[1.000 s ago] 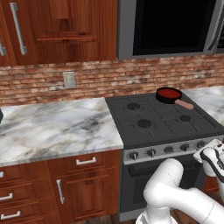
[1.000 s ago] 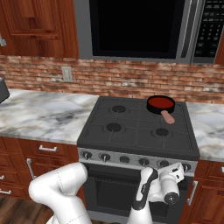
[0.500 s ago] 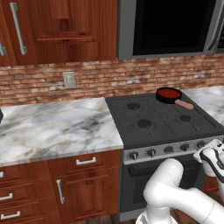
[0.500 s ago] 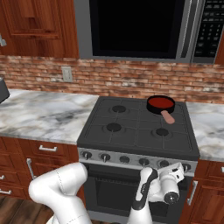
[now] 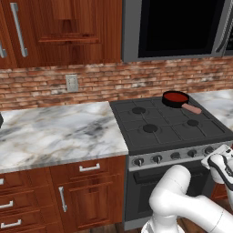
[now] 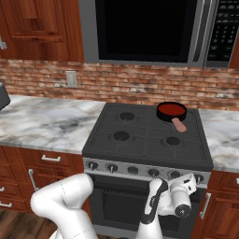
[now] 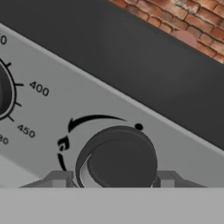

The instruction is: Wait until the marinara sauce is simmered to a deep red color and then turn off the stove.

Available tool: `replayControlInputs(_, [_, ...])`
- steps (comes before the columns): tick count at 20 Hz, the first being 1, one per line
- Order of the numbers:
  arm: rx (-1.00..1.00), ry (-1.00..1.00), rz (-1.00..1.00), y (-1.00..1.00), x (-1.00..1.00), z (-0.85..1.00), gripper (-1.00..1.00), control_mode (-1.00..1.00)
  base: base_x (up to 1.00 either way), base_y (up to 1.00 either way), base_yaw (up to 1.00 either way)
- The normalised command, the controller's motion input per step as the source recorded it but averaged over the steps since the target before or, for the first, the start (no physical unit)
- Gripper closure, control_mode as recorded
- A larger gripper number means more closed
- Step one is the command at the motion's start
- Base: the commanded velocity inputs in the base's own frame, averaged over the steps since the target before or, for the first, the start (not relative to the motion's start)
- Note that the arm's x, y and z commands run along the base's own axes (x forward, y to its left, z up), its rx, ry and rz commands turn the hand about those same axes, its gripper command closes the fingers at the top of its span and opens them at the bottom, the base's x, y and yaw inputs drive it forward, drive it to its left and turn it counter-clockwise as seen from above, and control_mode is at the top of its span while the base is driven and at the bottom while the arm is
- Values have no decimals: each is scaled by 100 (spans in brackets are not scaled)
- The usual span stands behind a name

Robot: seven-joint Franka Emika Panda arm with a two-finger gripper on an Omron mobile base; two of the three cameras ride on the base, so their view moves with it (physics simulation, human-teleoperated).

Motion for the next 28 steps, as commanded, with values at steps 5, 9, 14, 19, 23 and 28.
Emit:
replayControlInputs(5, [0,0,0,0,0,0,100,-100,0,0,0])
replayControlInputs(9, [0,0,0,0,0,0,100,-100,0,0,0])
replayControlInputs(14, [0,0,0,0,0,0,100,-100,0,0,0])
replayControlInputs(19, [0,0,0,0,0,0,100,-100,0,0,0])
replayControlInputs(23, [0,0,0,0,0,0,100,-100,0,0,0])
replayControlInputs(28, [0,0,0,0,0,0,100,-100,0,0,0])
